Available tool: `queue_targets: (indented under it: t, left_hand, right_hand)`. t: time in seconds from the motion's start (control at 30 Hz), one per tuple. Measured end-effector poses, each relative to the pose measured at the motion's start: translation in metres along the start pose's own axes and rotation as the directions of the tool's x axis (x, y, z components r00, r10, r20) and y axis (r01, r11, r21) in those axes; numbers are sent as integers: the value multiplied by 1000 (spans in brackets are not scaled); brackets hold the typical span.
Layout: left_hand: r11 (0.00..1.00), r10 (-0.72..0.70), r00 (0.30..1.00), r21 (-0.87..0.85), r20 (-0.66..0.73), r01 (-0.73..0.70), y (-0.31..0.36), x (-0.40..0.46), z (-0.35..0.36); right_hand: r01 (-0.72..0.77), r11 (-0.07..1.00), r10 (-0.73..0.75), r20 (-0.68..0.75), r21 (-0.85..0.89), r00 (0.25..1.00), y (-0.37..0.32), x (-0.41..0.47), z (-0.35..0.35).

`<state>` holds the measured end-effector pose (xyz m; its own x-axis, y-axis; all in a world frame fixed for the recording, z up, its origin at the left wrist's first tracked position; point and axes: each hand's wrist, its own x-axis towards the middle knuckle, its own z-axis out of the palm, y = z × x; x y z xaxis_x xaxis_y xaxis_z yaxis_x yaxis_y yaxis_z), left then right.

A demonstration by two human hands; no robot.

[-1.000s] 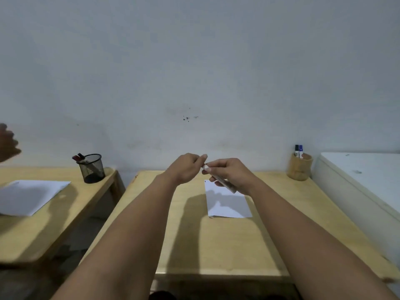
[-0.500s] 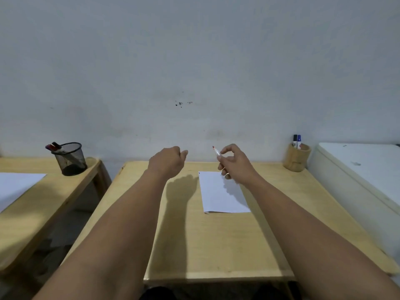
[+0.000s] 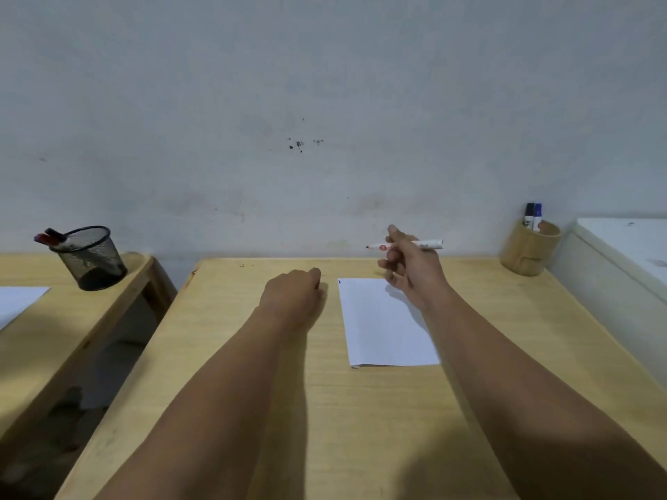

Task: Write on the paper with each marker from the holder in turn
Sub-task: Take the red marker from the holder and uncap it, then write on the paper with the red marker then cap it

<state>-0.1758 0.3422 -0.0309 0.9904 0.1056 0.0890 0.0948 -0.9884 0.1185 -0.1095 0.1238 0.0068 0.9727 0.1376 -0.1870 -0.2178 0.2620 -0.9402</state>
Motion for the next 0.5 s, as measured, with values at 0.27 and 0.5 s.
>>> queue_targets:
  t: [0.27, 0.5]
  left_hand:
    - [977, 113, 936, -135, -334, -166, 19, -40, -10]
    - [995, 87, 976, -22, -201, -94, 34, -77, 6]
  right_hand:
    - [109, 988, -121, -115, -106, 986, 8, -6, 22]
    - [147, 921, -178, -55, -360, 983, 24, -9, 40]
